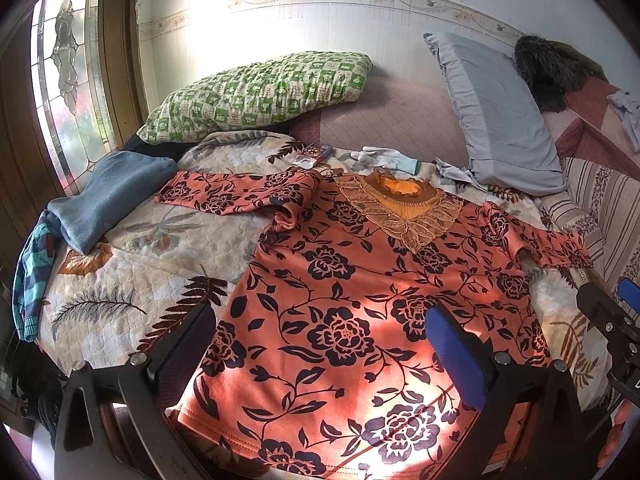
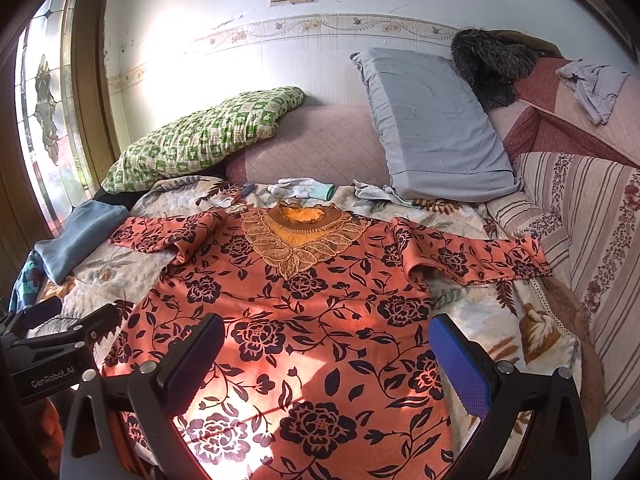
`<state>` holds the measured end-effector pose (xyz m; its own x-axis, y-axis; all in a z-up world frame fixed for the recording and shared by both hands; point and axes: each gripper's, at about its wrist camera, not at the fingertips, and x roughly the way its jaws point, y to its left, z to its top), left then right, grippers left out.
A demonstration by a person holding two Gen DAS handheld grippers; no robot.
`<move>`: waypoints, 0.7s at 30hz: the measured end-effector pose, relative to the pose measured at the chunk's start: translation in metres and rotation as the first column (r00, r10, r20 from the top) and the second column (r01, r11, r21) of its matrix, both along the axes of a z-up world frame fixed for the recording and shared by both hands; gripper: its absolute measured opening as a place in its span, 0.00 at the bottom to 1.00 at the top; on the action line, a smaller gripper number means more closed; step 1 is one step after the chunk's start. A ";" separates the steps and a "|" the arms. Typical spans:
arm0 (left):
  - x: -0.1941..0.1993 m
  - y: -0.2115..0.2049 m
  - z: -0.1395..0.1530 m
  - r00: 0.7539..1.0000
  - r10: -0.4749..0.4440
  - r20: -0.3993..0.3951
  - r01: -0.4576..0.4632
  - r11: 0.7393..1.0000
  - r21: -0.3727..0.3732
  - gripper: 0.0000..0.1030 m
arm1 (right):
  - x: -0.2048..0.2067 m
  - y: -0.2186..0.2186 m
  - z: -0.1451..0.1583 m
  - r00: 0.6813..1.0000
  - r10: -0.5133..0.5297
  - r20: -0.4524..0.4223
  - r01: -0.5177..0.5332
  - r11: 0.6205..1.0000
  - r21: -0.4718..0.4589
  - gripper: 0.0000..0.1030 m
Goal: Fold small clothes
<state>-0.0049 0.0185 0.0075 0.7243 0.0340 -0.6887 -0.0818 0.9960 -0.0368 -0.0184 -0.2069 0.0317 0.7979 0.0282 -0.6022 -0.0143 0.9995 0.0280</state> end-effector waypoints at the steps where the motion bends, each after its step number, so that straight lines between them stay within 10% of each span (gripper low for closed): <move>1: 0.000 0.000 0.000 1.000 0.001 0.000 -0.001 1.000 0.000 1.00 | 0.000 0.000 0.001 1.000 0.000 0.002 0.000 1.000 0.002 1.00; 21: 0.006 0.020 -0.016 0.995 0.023 -0.092 -0.028 0.998 -0.056 1.00 | -0.001 -0.022 -0.016 0.999 -0.008 -0.051 0.012 0.996 0.085 1.00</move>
